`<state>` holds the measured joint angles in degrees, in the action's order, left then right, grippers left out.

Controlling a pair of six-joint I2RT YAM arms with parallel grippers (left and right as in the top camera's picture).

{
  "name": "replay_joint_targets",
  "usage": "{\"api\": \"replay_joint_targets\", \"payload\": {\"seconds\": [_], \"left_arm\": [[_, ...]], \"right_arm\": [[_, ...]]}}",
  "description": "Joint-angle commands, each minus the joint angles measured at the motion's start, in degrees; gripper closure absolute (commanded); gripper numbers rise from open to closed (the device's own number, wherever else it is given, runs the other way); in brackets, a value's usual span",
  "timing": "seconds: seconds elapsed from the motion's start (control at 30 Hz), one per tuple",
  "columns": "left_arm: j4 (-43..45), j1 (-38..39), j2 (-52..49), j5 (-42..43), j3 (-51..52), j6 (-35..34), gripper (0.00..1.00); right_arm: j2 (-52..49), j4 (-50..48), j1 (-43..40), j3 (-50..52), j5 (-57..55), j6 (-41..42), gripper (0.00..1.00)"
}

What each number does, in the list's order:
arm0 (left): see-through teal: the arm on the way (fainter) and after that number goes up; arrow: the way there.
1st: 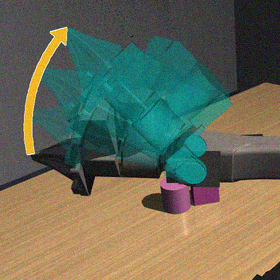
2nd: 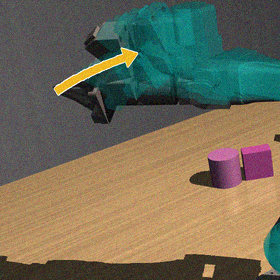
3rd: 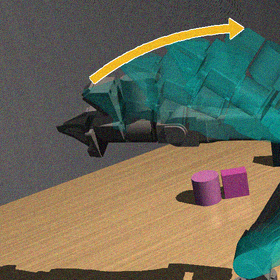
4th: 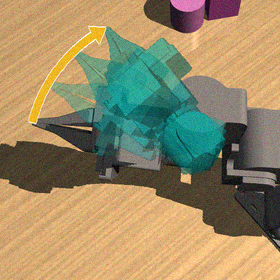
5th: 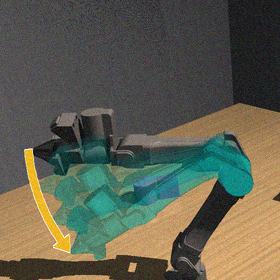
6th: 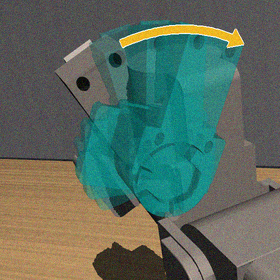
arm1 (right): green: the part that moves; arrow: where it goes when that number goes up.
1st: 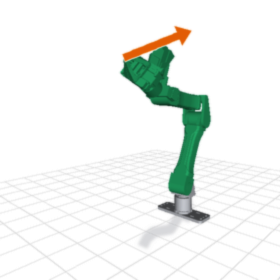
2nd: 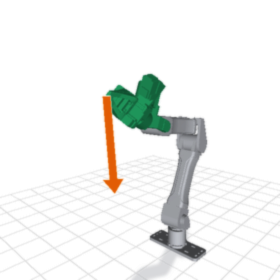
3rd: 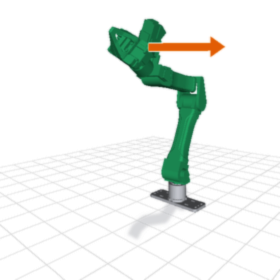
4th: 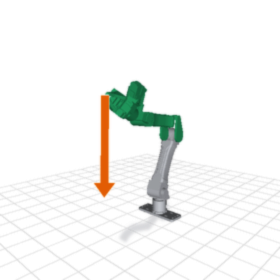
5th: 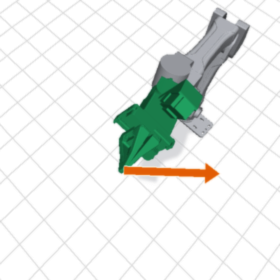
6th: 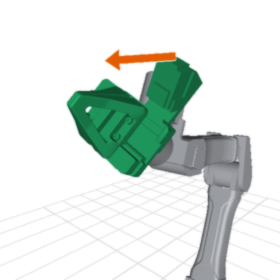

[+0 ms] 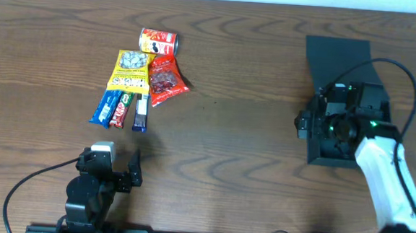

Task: Pack container
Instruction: 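Reach right gripper to the black box's near edge and grasp it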

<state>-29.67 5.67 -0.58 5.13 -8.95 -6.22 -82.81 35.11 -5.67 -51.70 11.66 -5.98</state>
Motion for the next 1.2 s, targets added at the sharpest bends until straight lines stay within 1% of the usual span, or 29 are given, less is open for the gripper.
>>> {"api": "replay_joint_targets", "payload": {"seconds": [0.0, 0.23, 0.3, 0.33, 0.4, 0.43, 0.47, 0.6, 0.63, 0.67, 0.87, 0.97, 1.1, 1.17], "left_arm": [[0.0, 0.0, 0.4, -0.8, 0.8, -0.6, 0.05], [0.0, 0.0, 0.4, -0.8, 0.8, -0.6, 0.05], [0.0, 0.0, 0.4, -0.8, 0.8, -0.6, 0.05], [0.0, 0.0, 0.4, -0.8, 0.8, -0.6, 0.05], [0.0, 0.0, 0.4, -0.8, 0.8, -0.6, 0.05], [0.0, 0.0, 0.4, -0.8, 0.8, -0.6, 0.05], [0.0, 0.0, 0.4, -0.8, 0.8, -0.6, 0.05], [0.0, 0.0, 0.4, -0.8, 0.8, -0.6, 0.05], [0.0, 0.0, 0.4, -0.8, 0.8, -0.6, 0.05], [0.0, 0.0, 0.4, -0.8, 0.8, -0.6, 0.05], [0.0, 0.0, 0.4, -0.8, 0.8, -0.6, 0.05], [0.0, 0.0, 0.4, -0.8, 0.8, -0.6, 0.05], [0.0, 0.0, 0.4, -0.8, 0.8, -0.6, 0.05], [0.0, 0.0, 0.4, -0.8, 0.8, -0.6, 0.05]], "right_arm": [[-2.9, -0.4, -0.3, -1.1, 1.9, -2.4, 0.01], [-4.5, -3.3, -0.3, -1.1, 2.1, -2.3, 0.01], [-4.5, -4.1, -0.3, -1.1, 2.0, -3.5, 0.17], [-4.5, -4.4, -0.3, -1.1, 1.6, -3.6, 0.28], [-4.5, -5.5, -0.3, -1.1, 1.3, -3.5, 0.36], [-4.5, -6.2, -0.3, -1.1, 1.2, -3.5, 0.44], [-4.5, -6.6, -0.3, -1.1, 1.2, -3.5, 0.48], [-4.5, -7.1, -0.3, -1.1, 1.2, -3.5, 0.6], [-4.5, -7.1, -0.3, -1.1, 1.2, -3.5, 0.66], [-4.5, -7.0, -0.3, -1.1, 1.2, -3.5, 0.7], [-5.0, -7.1, -0.3, -1.0, 1.2, -3.3, 0.72], [-6.1, -7.1, -0.3, -1.0, 1.2, -2.2, 0.79], [-8.2, -7.0, -0.3, -1.0, 1.2, -1.8, 0.82], [-8.9, -7.1, -0.3, -1.1, 1.2, -1.2, 0.91]]}}
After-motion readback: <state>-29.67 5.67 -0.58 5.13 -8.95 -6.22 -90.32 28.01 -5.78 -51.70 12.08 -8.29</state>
